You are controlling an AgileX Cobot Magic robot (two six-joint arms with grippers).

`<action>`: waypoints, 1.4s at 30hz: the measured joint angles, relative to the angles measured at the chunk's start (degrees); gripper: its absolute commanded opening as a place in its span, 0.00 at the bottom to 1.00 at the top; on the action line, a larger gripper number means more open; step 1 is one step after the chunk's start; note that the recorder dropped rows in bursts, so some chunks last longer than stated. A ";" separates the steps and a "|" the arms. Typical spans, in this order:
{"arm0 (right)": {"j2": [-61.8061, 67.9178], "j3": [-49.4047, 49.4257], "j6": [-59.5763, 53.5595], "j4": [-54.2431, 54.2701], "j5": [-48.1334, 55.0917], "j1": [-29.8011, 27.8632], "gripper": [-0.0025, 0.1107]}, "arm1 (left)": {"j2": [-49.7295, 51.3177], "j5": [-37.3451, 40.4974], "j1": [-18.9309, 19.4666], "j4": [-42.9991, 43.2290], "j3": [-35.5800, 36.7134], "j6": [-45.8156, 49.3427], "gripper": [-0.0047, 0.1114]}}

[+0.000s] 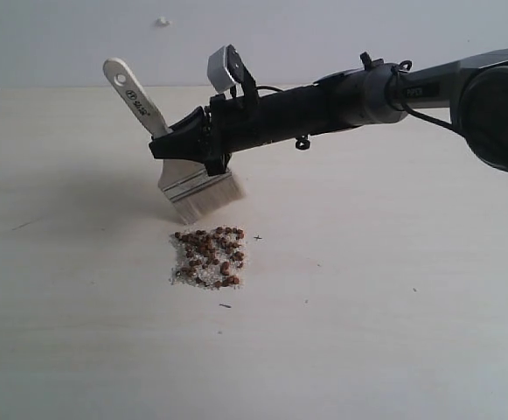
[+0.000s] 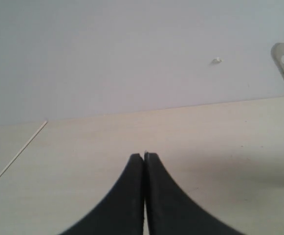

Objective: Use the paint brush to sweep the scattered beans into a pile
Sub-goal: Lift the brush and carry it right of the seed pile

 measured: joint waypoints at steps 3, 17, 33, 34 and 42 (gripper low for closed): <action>-0.10 0.00 -1.94 1.81 -0.86 0.00 0.02 | 0.00 0.00 0.00 0.00 0.00 0.00 0.04; -14.71 0.00 29.43 -11.10 -22.76 -0.81 0.02 | 0.00 0.00 0.00 0.00 0.00 0.00 0.04; -30.56 12.20 118.86 -81.85 -17.63 -1.03 0.02 | 0.00 0.00 0.00 0.00 0.00 0.00 0.04; -31.40 14.28 119.65 -81.38 -17.87 -1.03 0.02 | 0.00 0.00 0.00 0.00 0.00 0.00 0.04; -40.92 39.12 123.67 -70.01 -29.77 -1.03 0.02 | 0.00 0.00 0.00 0.00 0.00 0.00 0.04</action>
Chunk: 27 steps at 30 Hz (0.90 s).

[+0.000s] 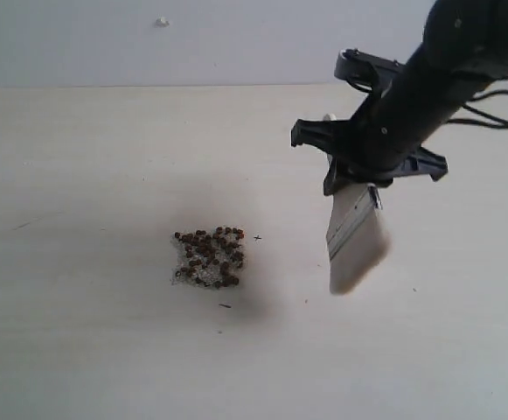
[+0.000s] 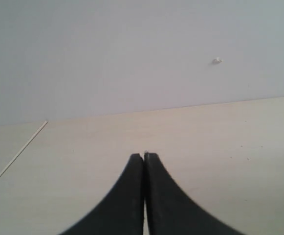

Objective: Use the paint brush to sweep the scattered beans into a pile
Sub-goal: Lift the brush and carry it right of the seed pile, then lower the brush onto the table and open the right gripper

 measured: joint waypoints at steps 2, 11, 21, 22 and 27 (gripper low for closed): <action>-1.58 4.40 -1.58 4.26 -2.85 0.00 0.02 | 0.00 0.00 0.00 0.00 0.00 0.00 0.04; -1.62 11.89 -16.53 20.26 -5.59 0.00 0.02 | 0.00 0.00 0.00 0.00 0.00 0.00 0.04; 1.33 11.89 -26.40 30.48 -4.97 0.00 0.02 | 0.00 0.00 0.00 0.00 0.00 0.00 0.04; 2.07 11.89 -26.75 31.12 -4.88 0.00 0.02 | 0.00 0.00 0.00 0.00 0.00 0.00 0.04; 5.06 12.10 -28.10 33.38 -4.09 0.00 0.02 | 0.00 0.00 0.00 0.00 0.00 0.00 0.04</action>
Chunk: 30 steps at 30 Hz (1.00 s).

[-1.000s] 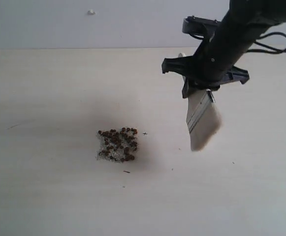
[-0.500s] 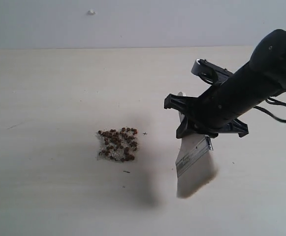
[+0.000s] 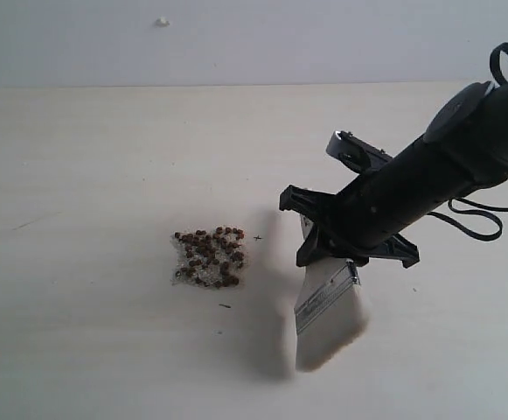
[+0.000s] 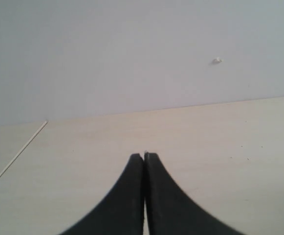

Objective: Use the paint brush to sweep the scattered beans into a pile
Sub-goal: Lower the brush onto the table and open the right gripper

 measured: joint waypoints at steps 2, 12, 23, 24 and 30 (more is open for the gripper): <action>0.74 0.00 -0.27 0.51 0.65 0.00 0.02 | 0.00 0.00 0.00 0.00 0.00 0.00 0.04; 1.53 0.00 -1.74 4.57 -0.33 1.42 0.02 | 0.00 0.00 0.00 0.00 0.00 0.00 0.04; 1.53 0.00 -1.85 4.43 -2.50 1.65 0.18 | 0.00 0.00 0.00 0.00 0.00 0.00 0.04; 1.53 0.00 -1.85 3.88 -2.63 1.65 0.21 | 0.00 0.00 0.00 0.00 0.00 0.00 0.04; 1.53 0.00 -1.85 2.56 -5.82 1.65 0.42 | 0.00 0.00 0.00 0.00 0.00 0.00 0.04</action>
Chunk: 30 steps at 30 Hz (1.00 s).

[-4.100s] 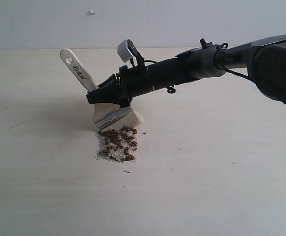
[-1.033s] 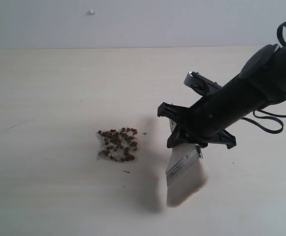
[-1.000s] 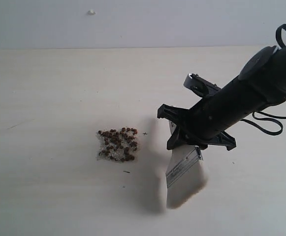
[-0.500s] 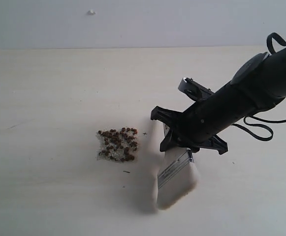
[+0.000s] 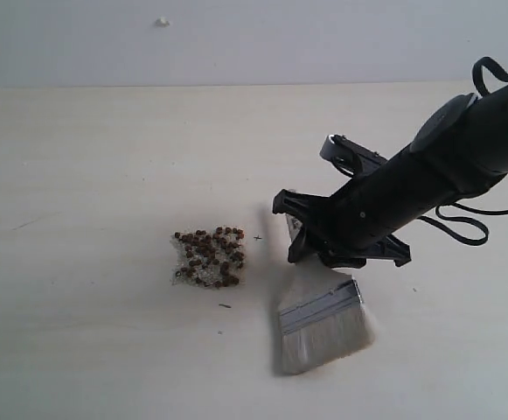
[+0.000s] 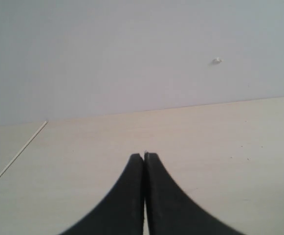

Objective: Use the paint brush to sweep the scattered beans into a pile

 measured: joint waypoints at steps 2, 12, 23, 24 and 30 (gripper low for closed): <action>-0.11 0.00 0.00 -0.66 -2.44 0.00 0.46 | 0.00 0.00 0.00 0.00 0.00 0.00 0.04; -2.92 0.08 0.00 -3.88 -16.47 0.00 0.46 | 0.00 0.00 0.00 0.00 0.00 0.00 0.04; -12.05 0.67 -4.04 -8.66 -31.80 0.00 0.40 | 0.00 0.00 0.00 0.00 0.00 0.00 0.04; -12.99 1.30 -4.86 -8.79 -33.12 0.00 0.37 | 0.00 0.00 0.00 0.00 0.00 0.00 0.04; -19.56 9.66 -6.22 -9.11 -46.23 0.00 0.14 | 0.00 0.00 0.00 0.00 0.00 0.00 0.04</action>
